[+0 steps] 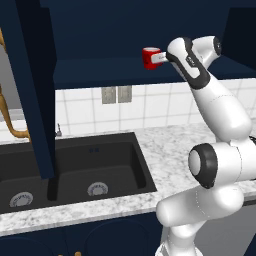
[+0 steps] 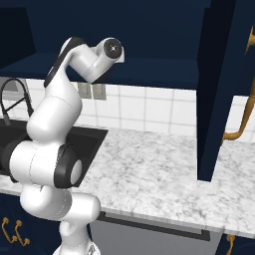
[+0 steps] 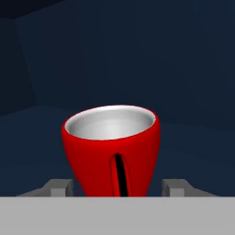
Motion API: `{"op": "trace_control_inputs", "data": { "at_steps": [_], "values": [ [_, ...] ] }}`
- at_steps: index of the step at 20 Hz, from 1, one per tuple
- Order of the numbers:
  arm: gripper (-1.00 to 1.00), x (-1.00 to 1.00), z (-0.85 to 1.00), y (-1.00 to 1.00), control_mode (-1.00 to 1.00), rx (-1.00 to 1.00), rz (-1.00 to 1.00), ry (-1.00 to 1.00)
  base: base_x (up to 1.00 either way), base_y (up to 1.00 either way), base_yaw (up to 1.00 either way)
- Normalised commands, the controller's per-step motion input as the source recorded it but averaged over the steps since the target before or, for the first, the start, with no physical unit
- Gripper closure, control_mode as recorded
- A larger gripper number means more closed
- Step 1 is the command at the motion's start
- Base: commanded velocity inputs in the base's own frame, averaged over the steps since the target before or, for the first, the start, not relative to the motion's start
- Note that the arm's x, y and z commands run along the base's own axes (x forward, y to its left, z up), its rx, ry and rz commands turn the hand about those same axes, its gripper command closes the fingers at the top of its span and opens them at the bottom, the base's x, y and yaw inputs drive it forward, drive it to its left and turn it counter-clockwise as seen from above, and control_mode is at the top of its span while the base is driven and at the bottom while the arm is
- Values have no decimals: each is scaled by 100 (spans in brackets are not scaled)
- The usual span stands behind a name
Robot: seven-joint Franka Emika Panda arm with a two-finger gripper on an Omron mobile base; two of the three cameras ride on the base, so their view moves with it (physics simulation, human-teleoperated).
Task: Gather all objects into one cabinet and sort the glasses and bowls to opposite sides.
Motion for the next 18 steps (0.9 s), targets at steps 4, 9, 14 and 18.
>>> {"op": "trace_control_inputs", "data": {
  "at_steps": [4, 9, 14, 18],
  "values": [
    [100, 0, 0, 0, -100, 0, 0, 0, 0, 0, 0],
    [100, 0, 0, 0, -100, 0, 0, 0, 0, 0, 0],
    [100, 0, 0, 0, -100, 0, 0, 0, 0, 0, 0],
    [100, -36, 0, 0, -100, 0, 0, 0, 0, 0, 0]
  ]
}}
